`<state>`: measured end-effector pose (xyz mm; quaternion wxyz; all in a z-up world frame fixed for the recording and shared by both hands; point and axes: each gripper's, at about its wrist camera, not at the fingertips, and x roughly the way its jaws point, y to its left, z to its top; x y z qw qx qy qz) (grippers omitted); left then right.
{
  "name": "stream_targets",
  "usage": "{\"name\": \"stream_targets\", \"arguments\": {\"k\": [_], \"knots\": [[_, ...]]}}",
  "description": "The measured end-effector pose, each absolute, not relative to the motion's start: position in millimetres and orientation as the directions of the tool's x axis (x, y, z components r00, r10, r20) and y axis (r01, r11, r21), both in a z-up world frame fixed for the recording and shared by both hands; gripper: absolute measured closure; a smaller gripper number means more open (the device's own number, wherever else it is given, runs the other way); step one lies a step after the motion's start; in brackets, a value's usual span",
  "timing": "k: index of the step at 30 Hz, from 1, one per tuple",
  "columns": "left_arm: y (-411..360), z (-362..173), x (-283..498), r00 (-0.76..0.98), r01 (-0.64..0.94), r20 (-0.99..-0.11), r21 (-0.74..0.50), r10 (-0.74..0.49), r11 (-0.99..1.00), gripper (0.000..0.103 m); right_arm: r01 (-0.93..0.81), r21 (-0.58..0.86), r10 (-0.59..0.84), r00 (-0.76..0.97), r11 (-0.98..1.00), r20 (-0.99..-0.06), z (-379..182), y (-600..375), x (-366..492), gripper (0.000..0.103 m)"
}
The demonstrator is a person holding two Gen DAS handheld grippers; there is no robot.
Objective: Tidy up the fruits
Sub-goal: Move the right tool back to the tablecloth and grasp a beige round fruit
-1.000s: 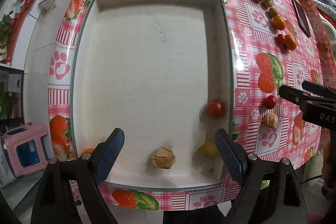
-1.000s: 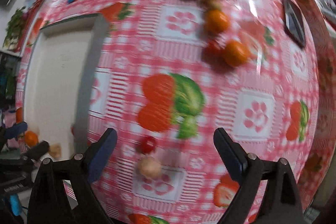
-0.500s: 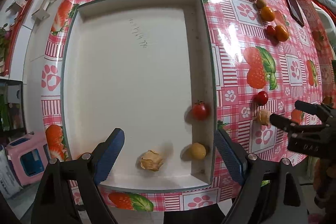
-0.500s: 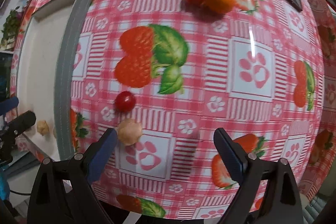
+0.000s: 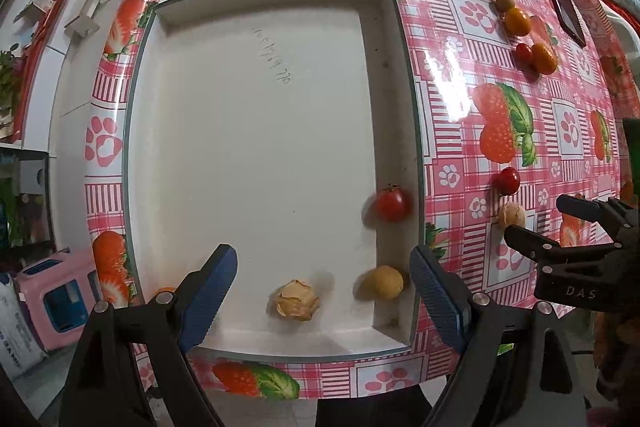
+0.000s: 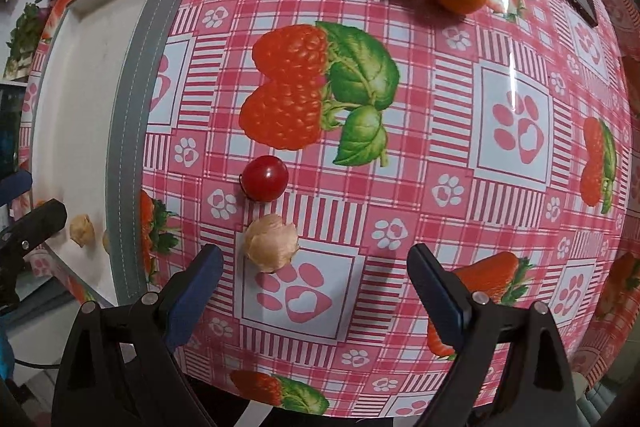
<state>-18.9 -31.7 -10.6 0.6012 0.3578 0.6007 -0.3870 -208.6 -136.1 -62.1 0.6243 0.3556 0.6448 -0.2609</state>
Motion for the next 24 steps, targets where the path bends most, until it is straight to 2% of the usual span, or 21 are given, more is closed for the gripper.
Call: {"name": "stream_targets", "arguments": {"k": [14, 17, 24], "knots": [[-20.1, -15.9, -21.6, -0.014, 0.895, -1.000, -0.018, -0.013, 0.446, 0.014, 0.765, 0.084, 0.139, -0.007, 0.639, -0.990, -85.1, -121.3, -177.2, 0.008], [-17.7, -16.7, -23.4, -0.012, 0.895, -1.000, -0.014, -0.009, 0.445, 0.014, 0.760, 0.076, 0.134, -0.016, 0.646, -0.991, -91.8, -117.4, -171.9, 0.000], [-16.1, -17.4, -29.2, -0.007, 0.897, -1.000, -0.006, 0.001, 0.441, 0.014, 0.730, 0.007, 0.090, -0.076, 0.683, -0.993, -105.3, -105.1, -160.3, 0.000]]}}
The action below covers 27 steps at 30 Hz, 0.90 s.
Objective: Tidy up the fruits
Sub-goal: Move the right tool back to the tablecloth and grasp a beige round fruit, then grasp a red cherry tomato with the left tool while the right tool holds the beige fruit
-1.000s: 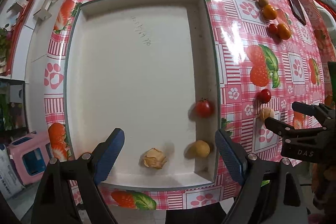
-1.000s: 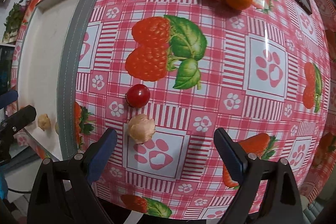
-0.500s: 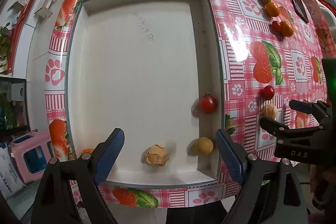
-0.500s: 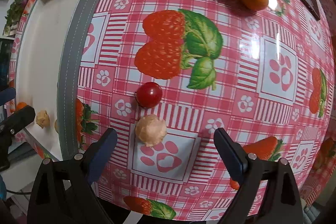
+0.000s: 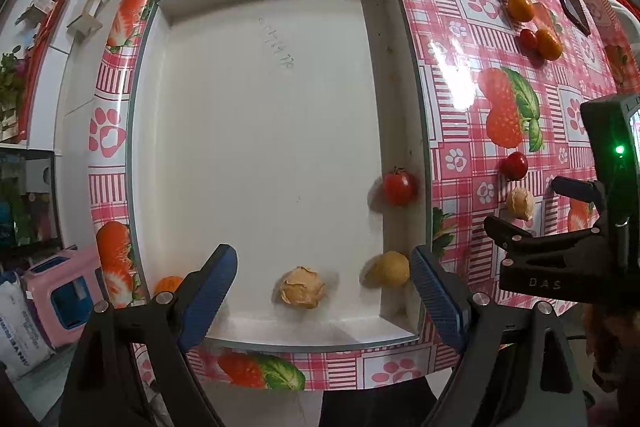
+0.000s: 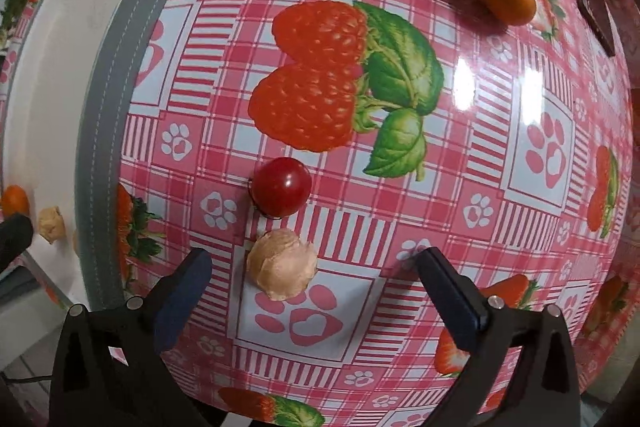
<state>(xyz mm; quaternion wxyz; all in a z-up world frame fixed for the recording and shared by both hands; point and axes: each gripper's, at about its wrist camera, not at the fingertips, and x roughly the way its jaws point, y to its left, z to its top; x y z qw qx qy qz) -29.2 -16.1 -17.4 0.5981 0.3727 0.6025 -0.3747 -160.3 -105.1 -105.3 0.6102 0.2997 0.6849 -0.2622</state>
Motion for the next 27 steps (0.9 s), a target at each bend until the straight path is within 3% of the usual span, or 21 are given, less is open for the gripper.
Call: {"name": "stream_targets", "arguments": {"k": [7, 10, 13, 15, 18, 27], "knots": [[-17.1, -16.0, -31.7, 0.003, 0.900, -1.000, 0.006, 0.009, 0.435, 0.014, 0.739, 0.057, 0.115, -0.028, 0.671, -0.993, -103.2, -105.1, -150.4, 0.000], [-17.6, -14.2, -30.9, 0.003, 0.900, -1.000, 0.007, 0.009, 0.435, 0.014, 0.723, 0.056, 0.098, -0.017, 0.688, -0.995, -98.7, -100.3, -142.8, 0.006], [-20.1, -11.2, -30.0, 0.006, 0.902, -1.000, 0.008, 0.006, 0.432, 0.014, 0.702, 0.043, 0.067, -0.007, 0.711, -0.998, -92.2, -94.6, -135.3, 0.026], [-21.7, -9.9, -29.7, 0.009, 0.902, -1.000, 0.010, 0.004, 0.431, 0.014, 0.685, 0.039, 0.056, -0.002, 0.728, -0.998, -88.3, -91.4, -131.1, 0.051], [-25.0, -8.3, -31.4, 0.007, 0.904, -1.000, 0.007, 0.001, 0.428, 0.014, 0.677, 0.063, 0.077, 0.010, 0.733, -0.997, -86.5, -91.4, -130.0, 0.079], [-45.0, 1.2, -45.8, 0.001, 0.922, -1.000, -0.009, -0.027, 0.386, 0.014, 0.760, 0.186, 0.134, 0.131, 0.622, -0.982, -74.6, -112.1, -180.7, 0.082]]}}
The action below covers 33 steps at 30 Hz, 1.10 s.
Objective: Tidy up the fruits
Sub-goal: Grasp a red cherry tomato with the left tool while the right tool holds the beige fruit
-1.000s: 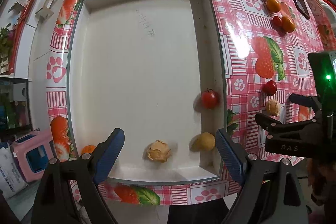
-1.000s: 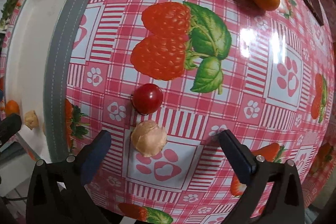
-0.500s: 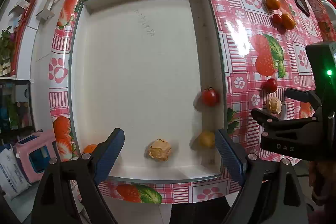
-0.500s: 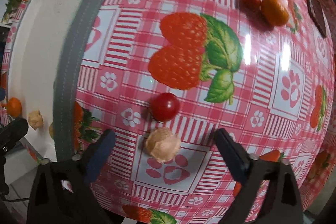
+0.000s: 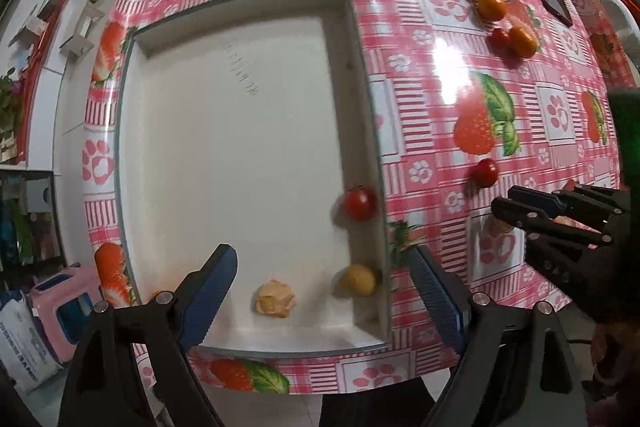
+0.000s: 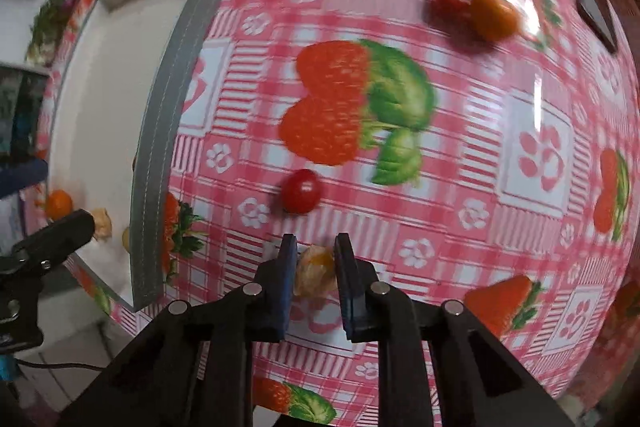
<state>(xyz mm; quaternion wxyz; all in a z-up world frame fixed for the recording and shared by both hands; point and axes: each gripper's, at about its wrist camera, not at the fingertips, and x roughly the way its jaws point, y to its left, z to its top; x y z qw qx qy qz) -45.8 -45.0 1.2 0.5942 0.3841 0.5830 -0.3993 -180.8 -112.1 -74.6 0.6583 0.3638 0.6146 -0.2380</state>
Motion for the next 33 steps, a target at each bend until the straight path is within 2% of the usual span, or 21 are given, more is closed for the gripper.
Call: {"name": "stream_targets", "arguments": {"k": [16, 33], "knots": [[-93.4, 3.5, -102.4, -0.019, 0.964, -0.999, -0.028, -0.036, 0.265, 0.014, 0.836, 0.184, 0.101, 0.154, 0.517, -0.983, -63.1, -150.3, -273.0, 0.082], [-117.4, -1.4, -147.4, -0.019, 0.974, -1.000, -0.021, -0.008, 0.224, 0.014, 0.866, 0.205, 0.114, 0.172, 0.456, -0.979, -56.5, -170.0, -311.2, 0.082]]}}
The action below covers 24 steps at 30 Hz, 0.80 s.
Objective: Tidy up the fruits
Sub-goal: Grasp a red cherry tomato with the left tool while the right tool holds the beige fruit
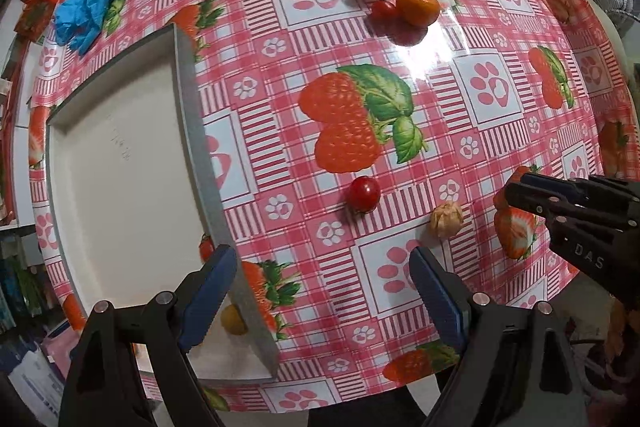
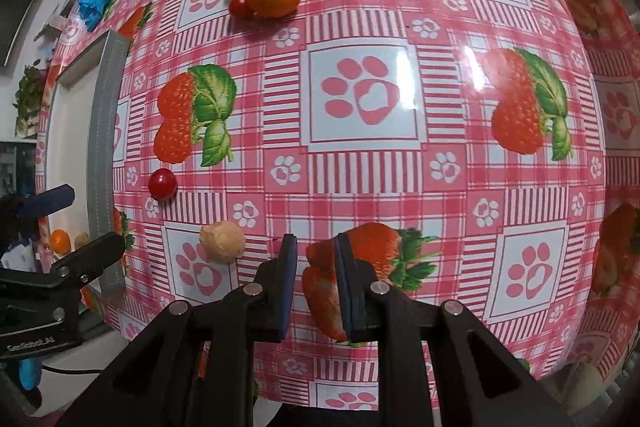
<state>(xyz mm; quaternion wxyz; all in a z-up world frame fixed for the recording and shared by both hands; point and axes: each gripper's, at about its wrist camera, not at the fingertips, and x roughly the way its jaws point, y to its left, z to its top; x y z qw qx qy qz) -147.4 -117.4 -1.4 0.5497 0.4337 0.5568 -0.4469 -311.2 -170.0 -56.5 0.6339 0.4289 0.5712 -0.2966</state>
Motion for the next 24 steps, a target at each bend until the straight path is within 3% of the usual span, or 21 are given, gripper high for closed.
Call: {"name": "stream_targets", "arguments": {"k": [2, 5, 6, 13, 16, 24], "knots": [[-122.0, -5.9, -149.6, -0.019, 0.974, -1.000, -0.020, -0.005, 0.225, 0.014, 0.869, 0.215, 0.128, 0.176, 0.446, -0.976, -56.6, -170.9, -319.8, 0.076], [-129.4, -14.9, -151.6, -0.012, 0.975, -1.000, -0.014, -0.012, 0.220, 0.014, 0.869, 0.208, 0.118, 0.173, 0.449, -0.978, -54.2, -170.1, -325.4, 0.050], [-132.1, -16.8, -152.5, -0.008, 0.976, -1.000, -0.010, -0.012, 0.216, 0.014, 0.868, 0.208, 0.116, 0.174, 0.450, -0.978, -53.4, -169.7, -326.9, 0.048], [-155.4, -37.9, -165.3, 0.001, 0.983, -1.000, 0.001, -0.003, 0.183, 0.014, 0.860, 0.196, 0.113, 0.161, 0.471, -0.980, -49.0, -163.6, -338.2, 0.047], [-164.2, -50.3, -172.2, -0.004, 0.983, -1.000, -0.001, 0.016, 0.185, 0.025, 0.853, 0.186, 0.104, 0.154, 0.487, -0.983, -46.9, -162.0, -338.4, 0.045], [-171.0, -75.9, -172.6, 0.001, 0.980, -0.999, 0.009, 0.040, 0.201, 0.025, 0.850, 0.179, 0.098, 0.151, 0.494, -0.984, -44.6, -162.9, -344.8, 0.044]]}}
